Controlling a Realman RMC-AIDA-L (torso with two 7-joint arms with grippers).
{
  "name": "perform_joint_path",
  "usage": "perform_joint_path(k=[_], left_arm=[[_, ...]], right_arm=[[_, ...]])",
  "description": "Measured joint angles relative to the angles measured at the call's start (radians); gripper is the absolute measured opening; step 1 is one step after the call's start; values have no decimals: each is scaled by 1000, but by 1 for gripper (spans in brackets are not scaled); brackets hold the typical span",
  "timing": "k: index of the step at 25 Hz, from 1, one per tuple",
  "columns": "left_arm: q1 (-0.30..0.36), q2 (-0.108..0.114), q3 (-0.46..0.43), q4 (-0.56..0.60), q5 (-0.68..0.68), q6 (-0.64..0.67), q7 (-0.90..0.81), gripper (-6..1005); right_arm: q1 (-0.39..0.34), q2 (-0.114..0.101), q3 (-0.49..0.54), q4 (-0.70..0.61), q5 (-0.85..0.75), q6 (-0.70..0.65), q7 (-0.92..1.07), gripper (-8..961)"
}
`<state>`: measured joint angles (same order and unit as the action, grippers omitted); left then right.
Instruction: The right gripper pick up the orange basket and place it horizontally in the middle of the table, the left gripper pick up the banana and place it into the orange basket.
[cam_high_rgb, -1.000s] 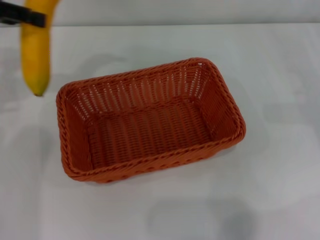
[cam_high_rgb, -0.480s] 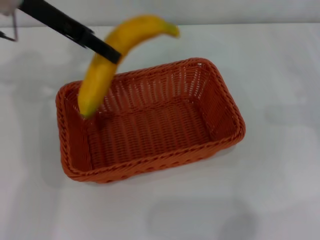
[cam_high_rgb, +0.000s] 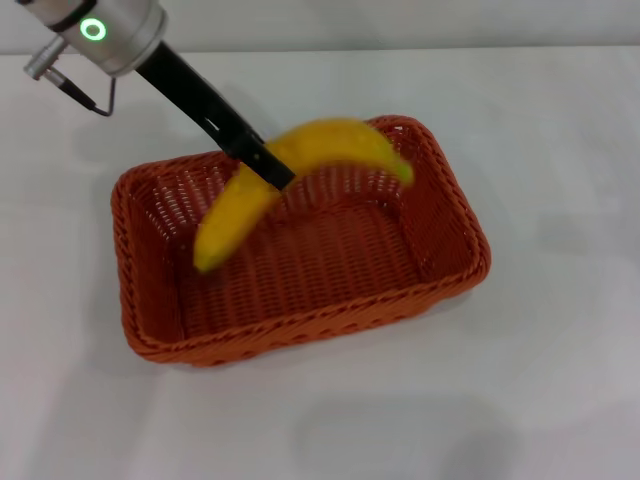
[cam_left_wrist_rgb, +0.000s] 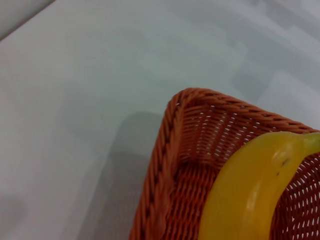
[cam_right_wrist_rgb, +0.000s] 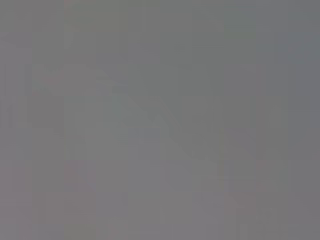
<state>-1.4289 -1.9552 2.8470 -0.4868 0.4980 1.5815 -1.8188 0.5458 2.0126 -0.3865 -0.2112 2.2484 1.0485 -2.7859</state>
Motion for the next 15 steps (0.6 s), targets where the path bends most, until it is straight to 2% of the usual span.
perform_joint_path(k=[5,11,15], left_arm=[[1,-3,-1,1,-15,1,17,518],[21,-1,-2,-25,-69,5,19,768],[85,-1,-2,-111,-258,-12,25,874]], right_arm=[[-7,0,0,1,9,10,0,860],[-9,0,0,1,10,10,0,860],[-7,0,0,1,10,7,-3,859]])
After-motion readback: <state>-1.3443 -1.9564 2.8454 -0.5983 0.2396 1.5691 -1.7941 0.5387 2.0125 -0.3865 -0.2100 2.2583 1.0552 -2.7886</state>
